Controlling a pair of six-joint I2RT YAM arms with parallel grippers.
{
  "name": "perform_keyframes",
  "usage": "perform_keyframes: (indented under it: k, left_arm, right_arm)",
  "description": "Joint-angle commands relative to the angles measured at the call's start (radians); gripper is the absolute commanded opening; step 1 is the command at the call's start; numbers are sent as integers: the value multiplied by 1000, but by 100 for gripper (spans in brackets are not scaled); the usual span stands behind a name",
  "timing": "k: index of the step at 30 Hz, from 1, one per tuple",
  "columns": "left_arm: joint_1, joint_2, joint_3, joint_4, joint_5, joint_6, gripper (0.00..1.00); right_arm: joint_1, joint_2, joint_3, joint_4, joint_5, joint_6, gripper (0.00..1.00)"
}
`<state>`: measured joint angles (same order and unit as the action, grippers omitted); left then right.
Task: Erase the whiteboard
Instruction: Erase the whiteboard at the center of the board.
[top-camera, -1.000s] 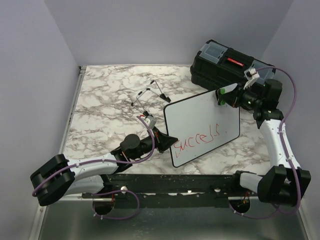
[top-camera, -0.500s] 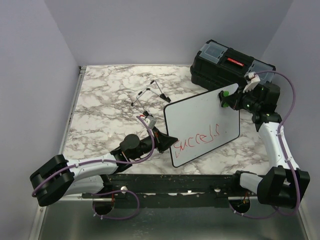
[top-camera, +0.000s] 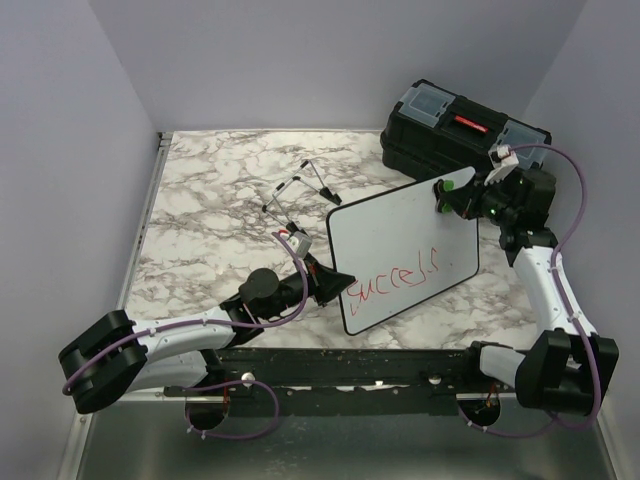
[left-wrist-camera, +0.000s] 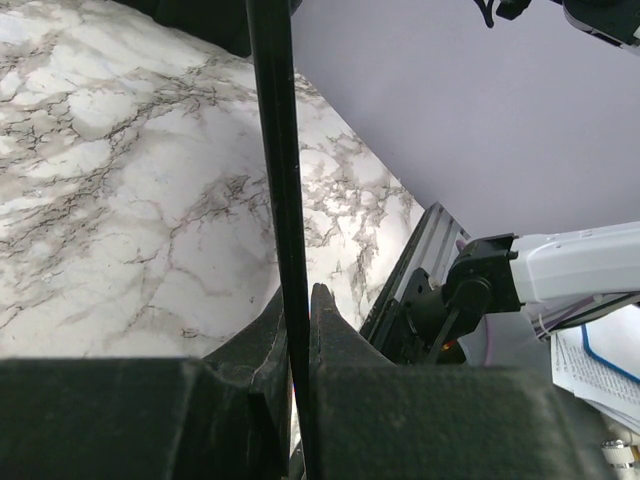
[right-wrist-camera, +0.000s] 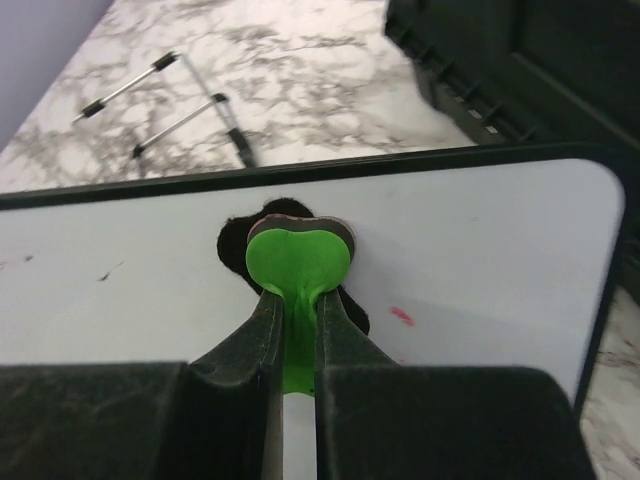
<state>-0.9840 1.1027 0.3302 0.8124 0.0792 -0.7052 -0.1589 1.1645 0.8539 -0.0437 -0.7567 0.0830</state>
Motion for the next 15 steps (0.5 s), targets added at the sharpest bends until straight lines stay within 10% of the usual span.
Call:
perform_keyframes:
  k: [1, 6, 15]
  left_arm:
    - [-5, -44, 16, 154, 23, 10, 0]
    - [-5, -45, 22, 151, 28, 20, 0]
    - [-5, -27, 31, 149, 30, 18, 0]
  right_arm:
    - [1, 22, 26, 63, 254, -18, 1]
    - [1, 0, -6, -71, 247, -152, 1]
    - [4, -64, -54, -166, -208, -234, 1]
